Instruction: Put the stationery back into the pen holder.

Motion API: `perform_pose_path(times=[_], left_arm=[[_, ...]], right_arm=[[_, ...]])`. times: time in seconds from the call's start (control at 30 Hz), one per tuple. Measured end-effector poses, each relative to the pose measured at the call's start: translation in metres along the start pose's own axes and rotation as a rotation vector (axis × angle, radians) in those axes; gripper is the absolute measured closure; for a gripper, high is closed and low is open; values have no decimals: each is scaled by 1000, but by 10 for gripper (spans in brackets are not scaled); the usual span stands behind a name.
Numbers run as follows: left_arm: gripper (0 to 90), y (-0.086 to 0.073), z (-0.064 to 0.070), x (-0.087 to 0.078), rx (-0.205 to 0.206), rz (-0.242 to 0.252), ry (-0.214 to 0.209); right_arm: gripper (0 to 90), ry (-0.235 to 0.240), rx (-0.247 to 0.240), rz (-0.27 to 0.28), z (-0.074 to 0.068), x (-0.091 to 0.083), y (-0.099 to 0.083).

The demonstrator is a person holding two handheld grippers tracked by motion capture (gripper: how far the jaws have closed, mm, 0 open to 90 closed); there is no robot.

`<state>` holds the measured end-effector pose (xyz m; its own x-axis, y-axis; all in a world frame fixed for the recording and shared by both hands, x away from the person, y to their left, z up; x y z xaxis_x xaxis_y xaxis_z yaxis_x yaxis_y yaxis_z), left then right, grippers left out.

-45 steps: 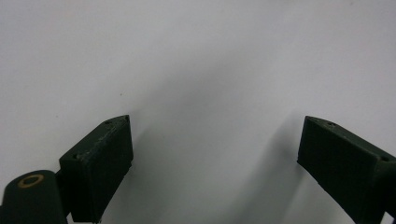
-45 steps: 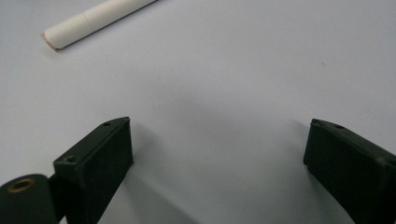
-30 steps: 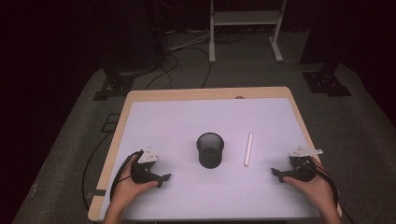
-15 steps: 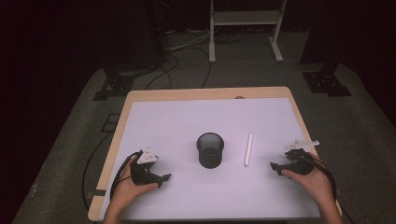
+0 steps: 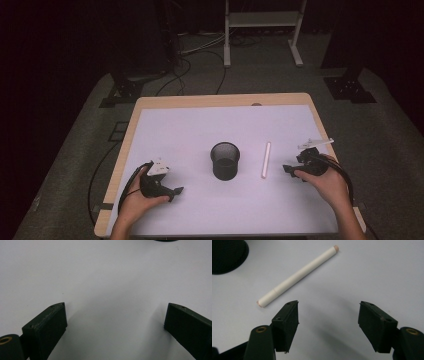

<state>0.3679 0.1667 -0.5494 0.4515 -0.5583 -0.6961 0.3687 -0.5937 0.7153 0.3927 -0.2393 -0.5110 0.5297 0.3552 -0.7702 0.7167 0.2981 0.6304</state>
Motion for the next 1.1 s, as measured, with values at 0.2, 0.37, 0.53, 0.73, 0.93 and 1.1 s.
perform_pose_path(times=[0.2,0.37,0.53,0.73,0.93,1.1], left_arm=[[34,0,0,0,1,-1,1],[33,0,0,0,0,0,1],[32,0,0,0,-1,0,-1],[32,0,0,0,-2,0,-2],[32,0,0,0,-2,0,-1],[32,0,0,0,-1,0,-2]], right_arm=[[363,15,10,-13,-6,2,13],[384,21,11,-19,-11,6,23],[399,31,15,-28,-17,12,32],[422,45,26,-44,-22,22,40],[443,42,30,-78,-24,34,45],[468,42,32,-100,-26,44,50]])
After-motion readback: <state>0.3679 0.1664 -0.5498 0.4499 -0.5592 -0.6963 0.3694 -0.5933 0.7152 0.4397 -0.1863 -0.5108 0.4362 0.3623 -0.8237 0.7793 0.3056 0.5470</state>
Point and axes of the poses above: each handheld gripper's, and its own axes: x roughly forward along the jaws, y roughly out of its top, z roughly to its right, the point moved 10 cm from there along x, roughly forward along the jaws, and after that the axes turned 4 degrees about x, right-handed, at the moved point
